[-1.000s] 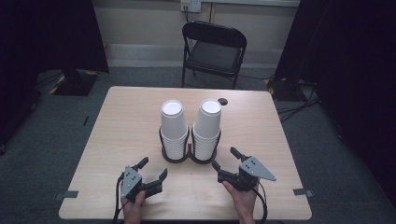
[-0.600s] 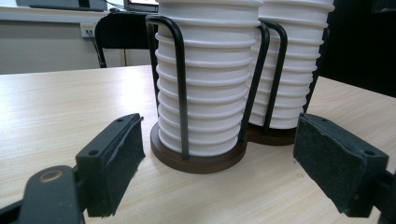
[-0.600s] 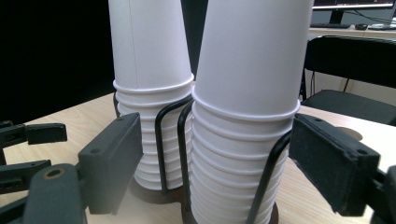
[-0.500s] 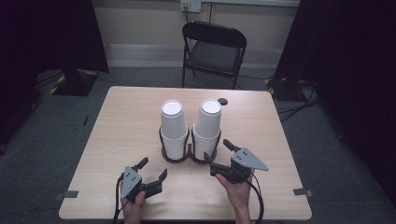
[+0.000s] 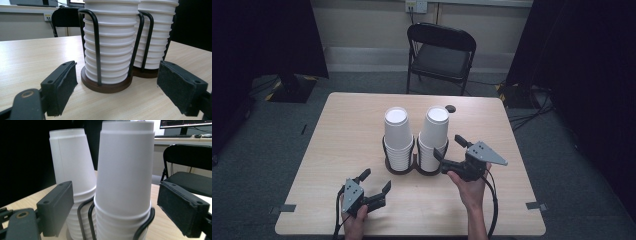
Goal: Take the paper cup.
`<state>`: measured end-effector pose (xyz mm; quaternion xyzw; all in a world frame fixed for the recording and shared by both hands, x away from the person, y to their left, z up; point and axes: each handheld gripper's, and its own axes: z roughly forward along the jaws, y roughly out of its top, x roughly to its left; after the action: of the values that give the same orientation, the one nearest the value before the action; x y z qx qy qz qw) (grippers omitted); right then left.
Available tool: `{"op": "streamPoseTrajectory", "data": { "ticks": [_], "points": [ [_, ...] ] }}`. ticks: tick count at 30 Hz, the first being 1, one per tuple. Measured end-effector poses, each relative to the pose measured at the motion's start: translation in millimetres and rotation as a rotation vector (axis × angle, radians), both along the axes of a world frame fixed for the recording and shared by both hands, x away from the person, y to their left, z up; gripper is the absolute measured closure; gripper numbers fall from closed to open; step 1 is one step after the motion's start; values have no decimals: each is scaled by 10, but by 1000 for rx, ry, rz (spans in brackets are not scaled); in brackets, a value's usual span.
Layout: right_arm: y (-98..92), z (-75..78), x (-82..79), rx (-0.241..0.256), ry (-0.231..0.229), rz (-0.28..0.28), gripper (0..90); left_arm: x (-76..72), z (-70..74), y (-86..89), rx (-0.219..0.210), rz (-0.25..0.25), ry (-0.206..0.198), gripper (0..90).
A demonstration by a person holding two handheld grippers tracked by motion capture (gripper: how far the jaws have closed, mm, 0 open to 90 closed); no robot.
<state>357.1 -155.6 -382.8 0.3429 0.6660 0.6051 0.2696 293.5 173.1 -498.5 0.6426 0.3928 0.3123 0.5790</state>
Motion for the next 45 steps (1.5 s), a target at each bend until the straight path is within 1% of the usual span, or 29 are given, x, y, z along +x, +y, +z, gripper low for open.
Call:
{"op": "streamPoseTrajectory", "data": {
  "ticks": [3, 5, 8, 11, 17, 21, 22, 23, 25, 28, 30, 31, 32, 33, 36, 37, 38, 39, 42, 45],
  "points": [
    [12, 76, 56, 10, -4, 11, 134, 0, 0, -1, 1, -2, -1, 160],
    [12, 129, 98, 4, -7, 14, 135, 0, 0, 0, 0, -2, -1, 160],
    [-12, 211, 162, 37, -8, 12, 136, 0, 0, 0, 0, -3, -1, 160],
    [-13, 263, 240, 40, -1, 19, 134, -1, -1, 0, 0, -2, -2, 160],
    [26, 304, 355, 28, 4, 36, 132, 0, 0, 0, 0, 0, 0, 160],
    [68, 310, 404, 14, 5, 45, 133, -2, -1, -1, -2, -1, -2, 160],
    [102, 316, 445, 4, 2, 46, 133, -3, -1, 0, -3, -1, -3, 161],
    [117, 316, 461, 9, 6, 45, 133, -4, -2, 1, -2, -1, -4, 160],
    [153, 296, 522, 5, 1, 35, 132, -5, -2, 1, -2, 0, -5, 160],
    [195, 256, 602, 7, 13, 42, 133, -6, -2, 2, -4, 0, -4, 160],
    [211, 232, 643, 19, 32, 52, 132, -5, -2, 4, -6, -1, -3, 161],
    [221, 216, 661, 26, 39, 58, 132, -6, -4, 4, -14, 0, -1, 160],
    [233, 203, 673, 29, 49, 62, 132, -5, -3, 14, -10, 2, -3, 160],
    [241, 189, 687, 19, 51, 63, 132, -5, -4, 16, -19, -1, -1, 160],
    [275, 158, 703, 11, 63, 60, 127, -6, -5, 18, -22, -3, -3, 160],
    [275, 158, 703, 11, 63, 60, 127, -6, -5, 18, -22, -3, -3, 160],
    [284, 134, 718, 6, 69, 59, 127, -9, -4, 11, -11, -1, -7, 160],
    [290, 119, 725, 12, 75, 59, 128, -10, -4, 7, -10, -2, -7, 160],
    [309, 68, 764, 1, 97, 47, 126, -12, -4, 9, -11, -1, -8, 160],
    [328, 19, 791, -5, 117, 50, 128, -11, -4, 8, -10, -2, -8, 160]
  ]
}}
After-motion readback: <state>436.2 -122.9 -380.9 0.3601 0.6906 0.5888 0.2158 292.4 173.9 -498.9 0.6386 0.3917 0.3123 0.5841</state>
